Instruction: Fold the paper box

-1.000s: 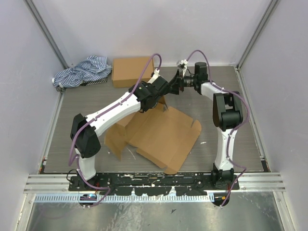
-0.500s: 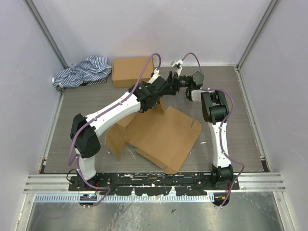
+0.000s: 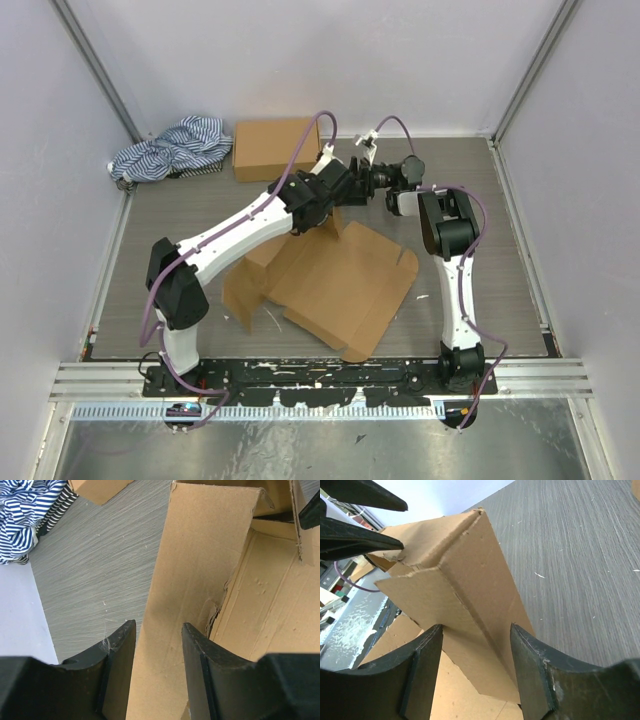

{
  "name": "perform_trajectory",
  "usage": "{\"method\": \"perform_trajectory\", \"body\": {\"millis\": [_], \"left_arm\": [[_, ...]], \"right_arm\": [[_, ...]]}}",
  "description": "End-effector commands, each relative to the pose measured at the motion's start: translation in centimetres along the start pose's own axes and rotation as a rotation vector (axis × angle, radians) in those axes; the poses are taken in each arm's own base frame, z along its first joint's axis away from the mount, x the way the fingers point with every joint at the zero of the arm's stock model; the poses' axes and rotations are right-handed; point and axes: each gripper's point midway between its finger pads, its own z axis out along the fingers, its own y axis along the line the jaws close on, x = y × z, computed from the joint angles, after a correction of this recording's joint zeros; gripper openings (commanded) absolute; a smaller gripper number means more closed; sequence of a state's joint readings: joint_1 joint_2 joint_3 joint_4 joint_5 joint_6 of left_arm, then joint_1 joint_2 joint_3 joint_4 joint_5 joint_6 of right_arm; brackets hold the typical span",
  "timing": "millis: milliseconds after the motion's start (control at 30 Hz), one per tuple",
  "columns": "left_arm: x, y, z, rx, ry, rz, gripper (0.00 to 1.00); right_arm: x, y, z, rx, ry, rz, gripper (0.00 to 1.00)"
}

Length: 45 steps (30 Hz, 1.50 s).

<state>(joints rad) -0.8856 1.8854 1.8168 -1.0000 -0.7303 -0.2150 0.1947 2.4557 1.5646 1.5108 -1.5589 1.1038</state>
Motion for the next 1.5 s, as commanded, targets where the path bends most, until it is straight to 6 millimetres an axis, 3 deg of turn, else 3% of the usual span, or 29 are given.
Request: {"method": "perform_trajectory", "body": {"millis": [0,333,1100,1467], "left_arm": [[-0.8,-0.5,-1.2,0.045,-0.021,-0.033,0.49],[-0.6,-0.5,-1.7,0.046,-0.025,-0.035,0.49],[-0.9,-0.8,-1.7,0.064,-0.034,-0.043,0.5],[-0.2,-1.3,-0.9,0.053,-0.026,-0.035,0.5]], "right_arm": [[-3.0,4.2,0.3,-0.033,0.063,-0.281,0.62],[-1.7,5.5,1.9,-0.069,0.074,-0.287,0.61],[-0.4,5.1,3.9,-0.092,0.046,-0.283,0.6],[-1.7,3.8,3.9,-0.068,-0.004,-0.244,0.56]]}}
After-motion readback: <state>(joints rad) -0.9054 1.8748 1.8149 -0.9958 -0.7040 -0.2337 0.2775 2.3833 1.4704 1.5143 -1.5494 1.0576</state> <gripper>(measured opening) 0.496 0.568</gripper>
